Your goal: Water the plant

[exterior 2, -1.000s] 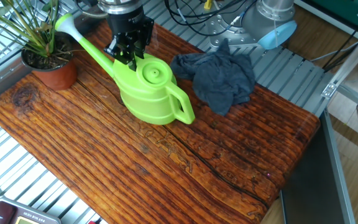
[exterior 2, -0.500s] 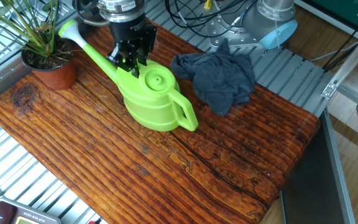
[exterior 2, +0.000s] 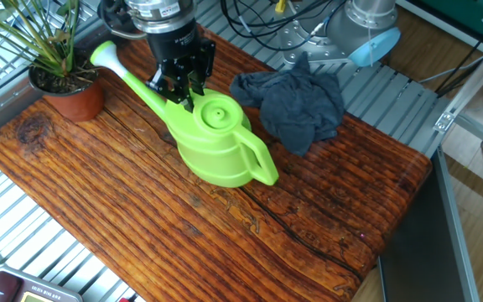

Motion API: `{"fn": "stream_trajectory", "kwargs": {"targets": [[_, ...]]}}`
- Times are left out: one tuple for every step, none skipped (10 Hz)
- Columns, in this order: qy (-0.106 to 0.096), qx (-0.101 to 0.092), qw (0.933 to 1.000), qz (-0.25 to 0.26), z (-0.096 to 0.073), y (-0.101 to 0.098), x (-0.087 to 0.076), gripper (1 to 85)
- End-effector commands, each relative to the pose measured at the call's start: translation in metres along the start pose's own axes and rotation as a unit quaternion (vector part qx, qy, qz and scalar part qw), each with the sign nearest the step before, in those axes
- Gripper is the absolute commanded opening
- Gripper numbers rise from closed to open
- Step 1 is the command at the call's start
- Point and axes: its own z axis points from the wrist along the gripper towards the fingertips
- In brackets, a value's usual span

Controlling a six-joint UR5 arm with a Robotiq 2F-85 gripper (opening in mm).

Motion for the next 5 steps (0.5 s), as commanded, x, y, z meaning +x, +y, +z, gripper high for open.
{"fn": "stream_trajectory", "kwargs": {"targets": [[-0.029,0.003,0.9996,0.004,-0.0036,-0.0022,-0.0110,1.0],[-0.034,0.004,0.9994,0.005,-0.0041,-0.0025,-0.0130,1.0],[-0.036,0.004,0.9993,0.006,-0.0043,-0.0024,-0.0132,1.0],[-0.036,0.004,0.9993,0.007,-0.0045,-0.0028,-0.0128,1.0],[-0.036,0.004,0.9993,0.009,-0.0047,-0.0027,-0.0115,1.0]]}}
